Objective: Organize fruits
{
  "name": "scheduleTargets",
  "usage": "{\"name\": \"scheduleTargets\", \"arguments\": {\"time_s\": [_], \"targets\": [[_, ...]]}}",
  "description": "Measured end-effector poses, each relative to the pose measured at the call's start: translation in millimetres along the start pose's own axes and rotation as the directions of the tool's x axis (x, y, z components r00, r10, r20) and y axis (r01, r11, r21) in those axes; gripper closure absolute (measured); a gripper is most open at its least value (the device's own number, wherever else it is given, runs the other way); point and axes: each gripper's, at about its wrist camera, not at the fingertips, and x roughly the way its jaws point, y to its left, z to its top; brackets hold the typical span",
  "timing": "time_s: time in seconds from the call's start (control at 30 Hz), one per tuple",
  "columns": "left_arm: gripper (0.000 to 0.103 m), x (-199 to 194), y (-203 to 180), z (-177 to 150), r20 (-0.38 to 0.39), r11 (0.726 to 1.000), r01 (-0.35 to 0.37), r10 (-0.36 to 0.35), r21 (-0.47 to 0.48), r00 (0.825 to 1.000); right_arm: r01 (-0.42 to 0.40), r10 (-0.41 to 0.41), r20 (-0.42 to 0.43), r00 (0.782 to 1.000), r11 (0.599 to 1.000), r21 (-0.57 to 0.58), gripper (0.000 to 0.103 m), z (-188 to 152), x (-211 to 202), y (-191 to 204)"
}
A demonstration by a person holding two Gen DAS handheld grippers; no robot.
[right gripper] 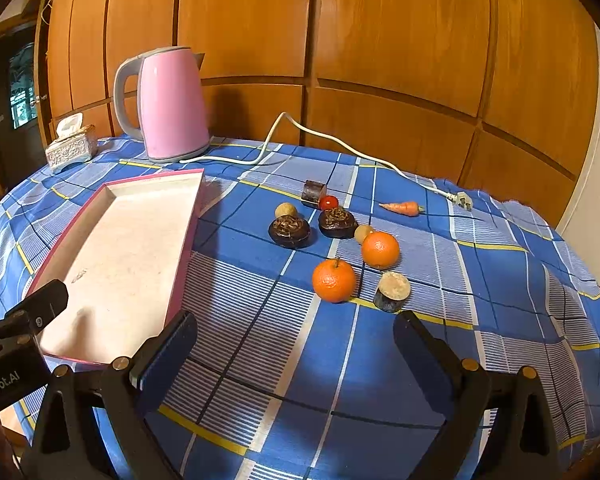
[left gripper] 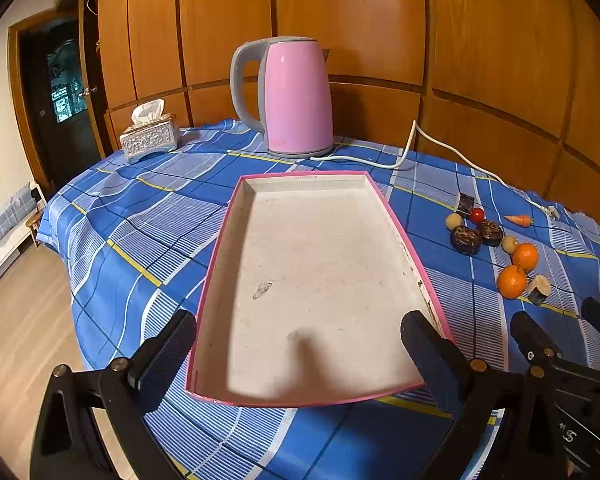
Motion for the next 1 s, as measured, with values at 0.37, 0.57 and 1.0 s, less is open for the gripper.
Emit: {"name": "scheduleTargets", "arguments": {"time_s": [0.37, 0.57, 1.0], "targets": [[0.000, 0.2, 0.0, 0.4, -0.002, 1.000, 0.001, -0.001, -0.006, 1.000, 0.000, 0.000, 0.000, 1.000, 1.000, 0.000, 0.003, 0.5, 0.1, -0.1], [0.000, 0.9, 1.2, 0.2, -0.003, 1.000, 0.004, -0.004, -0.009, 1.000, 0.005, -0.005, 0.004, 1.000, 1.000, 0.002, 0.003, 1.0, -1.0, -0.5], [0.000, 1.6, 3.3, -1.0, -0.007, 1.000, 0.007, -0.007, -0.014, 1.000, 0.007, -0.007, 0.004, 1.000, 1.000, 0.006, 0.003, 0.8, -0.8, -1.4]]}}
